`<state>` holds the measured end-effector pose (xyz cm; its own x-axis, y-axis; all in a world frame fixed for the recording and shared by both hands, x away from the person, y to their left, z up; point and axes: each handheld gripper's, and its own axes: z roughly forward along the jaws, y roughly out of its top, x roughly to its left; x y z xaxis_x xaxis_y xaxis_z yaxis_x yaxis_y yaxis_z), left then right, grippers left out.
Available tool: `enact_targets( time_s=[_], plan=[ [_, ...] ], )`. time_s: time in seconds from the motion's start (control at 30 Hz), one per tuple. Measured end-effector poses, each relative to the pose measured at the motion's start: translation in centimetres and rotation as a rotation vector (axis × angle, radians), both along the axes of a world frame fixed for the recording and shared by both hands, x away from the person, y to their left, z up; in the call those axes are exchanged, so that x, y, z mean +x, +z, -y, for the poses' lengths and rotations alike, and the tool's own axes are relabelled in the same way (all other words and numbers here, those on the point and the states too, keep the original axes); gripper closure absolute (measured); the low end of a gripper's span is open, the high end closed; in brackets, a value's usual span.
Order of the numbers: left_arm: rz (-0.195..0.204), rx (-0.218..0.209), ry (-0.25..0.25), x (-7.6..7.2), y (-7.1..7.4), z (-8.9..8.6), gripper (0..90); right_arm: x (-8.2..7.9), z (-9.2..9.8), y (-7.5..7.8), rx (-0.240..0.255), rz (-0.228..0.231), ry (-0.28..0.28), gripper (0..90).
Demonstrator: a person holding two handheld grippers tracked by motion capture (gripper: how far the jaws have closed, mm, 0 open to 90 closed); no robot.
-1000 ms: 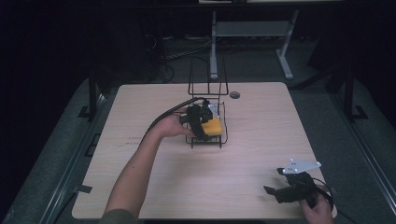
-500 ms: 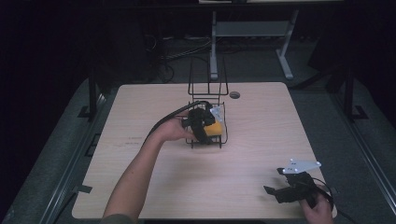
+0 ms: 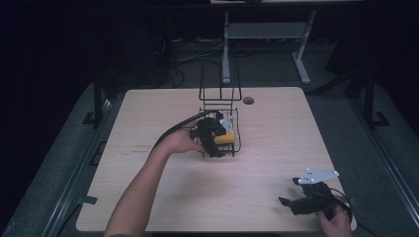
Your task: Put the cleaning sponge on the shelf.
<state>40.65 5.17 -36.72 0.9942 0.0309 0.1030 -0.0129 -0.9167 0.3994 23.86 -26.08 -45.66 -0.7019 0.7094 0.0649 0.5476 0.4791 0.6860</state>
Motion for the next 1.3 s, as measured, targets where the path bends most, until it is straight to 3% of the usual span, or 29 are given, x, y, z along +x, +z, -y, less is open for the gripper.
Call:
enact_targets(
  time_s=[0.37, 0.9, 1.1, 1.3],
  plan=[
    [-0.009, -0.005, -0.001, -0.8, -0.4, -0.7, 21.5, 0.0, -0.2, -0.1, -0.001, -0.007, 0.002, 13.8],
    [0.008, -0.004, -0.017, -1.8, 0.0, -0.8, 21.3, 0.1, -0.3, -0.1, -0.008, -0.01, 0.008, 13.8],
    [-0.015, -0.019, -0.022, -2.2, -0.2, -1.1, 21.3, 0.1, -0.4, -0.1, -0.006, -0.012, 0.005, 13.8],
    [-0.022, -0.002, -0.014, -2.5, -0.8, -1.9, 20.7, 0.1, -0.6, -0.1, -0.011, -0.009, 0.009, 13.8]
  ],
)
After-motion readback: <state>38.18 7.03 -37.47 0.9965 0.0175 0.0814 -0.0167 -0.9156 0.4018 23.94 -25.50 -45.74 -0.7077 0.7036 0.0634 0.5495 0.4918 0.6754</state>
